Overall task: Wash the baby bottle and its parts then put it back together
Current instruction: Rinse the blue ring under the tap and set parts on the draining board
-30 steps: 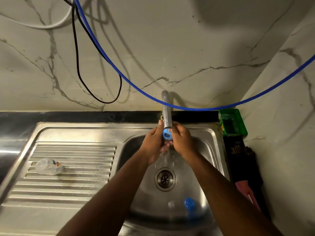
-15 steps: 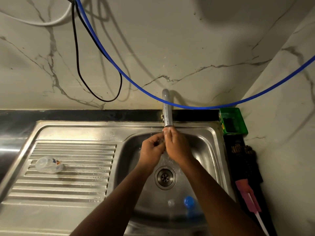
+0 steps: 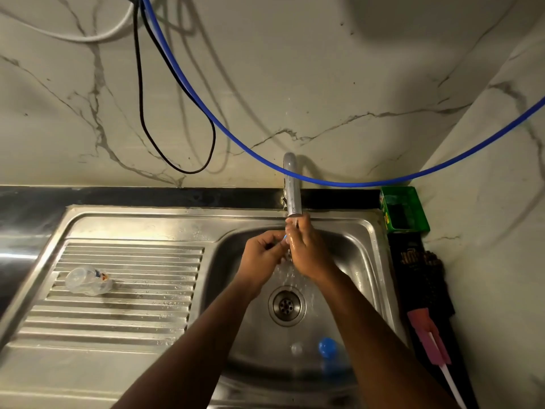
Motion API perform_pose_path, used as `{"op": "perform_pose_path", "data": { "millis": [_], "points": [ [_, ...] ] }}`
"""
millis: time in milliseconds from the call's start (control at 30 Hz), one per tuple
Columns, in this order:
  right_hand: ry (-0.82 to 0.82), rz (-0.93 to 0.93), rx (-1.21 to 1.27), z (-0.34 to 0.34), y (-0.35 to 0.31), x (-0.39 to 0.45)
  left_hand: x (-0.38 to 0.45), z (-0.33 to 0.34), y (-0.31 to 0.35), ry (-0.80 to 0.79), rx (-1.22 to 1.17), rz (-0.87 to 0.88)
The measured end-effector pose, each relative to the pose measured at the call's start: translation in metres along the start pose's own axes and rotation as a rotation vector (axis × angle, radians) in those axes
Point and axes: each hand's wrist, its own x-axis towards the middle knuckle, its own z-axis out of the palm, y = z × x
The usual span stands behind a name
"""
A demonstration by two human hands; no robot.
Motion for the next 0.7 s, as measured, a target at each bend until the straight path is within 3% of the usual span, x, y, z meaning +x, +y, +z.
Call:
{"op": "perform_pose_path", "data": {
  "millis": [100, 200, 267, 300, 400, 567, 633, 700],
  "points": [
    [0.005, 0.044, 0.136, 0.002, 0.0, -0.002, 0.001, 0.001, 0.002, 0.012, -0.063, 0.014],
    [-0.018, 0.286, 0.507, 0.003, -0.01, 0.0, -0.004, 0.006, 0.006, 0.032, -0.174, -0.01],
    [0.024, 0.413, 0.604, 0.001, -0.016, 0.003, -0.008, 0.012, 0.004, 0.026, -0.221, -0.033],
    [0.062, 0.397, 0.546, 0.0, -0.015, 0.005, -0.01, 0.013, 0.002, 0.014, -0.23, -0.043],
    [0.16, 0.112, 0.202, -0.002, -0.007, 0.005, -0.008, 0.011, 0.002, -0.017, -0.24, -0.061],
    [0.111, -0.042, -0.08, -0.003, -0.001, 0.003, 0.003, 0.007, 0.003, 0.077, -0.11, -0.013],
    [0.128, -0.047, -0.147, -0.004, -0.004, 0.003, 0.001, 0.009, 0.0, 0.084, -0.074, 0.005],
    [0.045, 0.152, 0.064, -0.006, -0.014, 0.003, -0.001, 0.009, -0.003, 0.112, -0.085, 0.009]
  ]
}}
